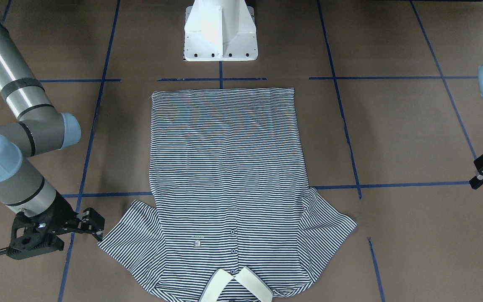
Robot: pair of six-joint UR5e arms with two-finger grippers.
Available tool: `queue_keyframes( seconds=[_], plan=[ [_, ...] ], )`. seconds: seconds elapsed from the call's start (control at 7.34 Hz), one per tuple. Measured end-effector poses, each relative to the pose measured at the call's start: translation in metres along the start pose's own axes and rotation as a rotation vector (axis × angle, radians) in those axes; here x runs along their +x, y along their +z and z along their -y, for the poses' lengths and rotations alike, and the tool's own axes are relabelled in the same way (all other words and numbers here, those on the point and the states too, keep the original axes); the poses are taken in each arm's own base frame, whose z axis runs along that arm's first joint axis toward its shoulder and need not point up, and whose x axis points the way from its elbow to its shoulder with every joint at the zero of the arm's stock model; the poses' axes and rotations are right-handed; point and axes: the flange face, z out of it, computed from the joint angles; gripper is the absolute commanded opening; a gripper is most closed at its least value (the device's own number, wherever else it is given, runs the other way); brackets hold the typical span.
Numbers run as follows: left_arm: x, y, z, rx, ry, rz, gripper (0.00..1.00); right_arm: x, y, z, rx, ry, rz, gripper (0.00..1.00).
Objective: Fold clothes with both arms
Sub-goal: 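Move the right gripper in over the sleeve nearest it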
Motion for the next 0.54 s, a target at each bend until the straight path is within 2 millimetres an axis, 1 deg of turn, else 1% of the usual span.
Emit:
queue_keyframes(
  seconds=[0.27,0.54],
  plan=[
    [0.003,0.0,0.003,0.004,0.001,-0.003,1.0,-0.015,0.026,-0.006,-0.016,-0.012,-0.03,0.92],
    [0.004,-0.001,0.003,0.006,0.002,-0.004,1.0,-0.018,0.038,-0.011,-0.025,-0.013,-0.049,0.9]
  ],
)
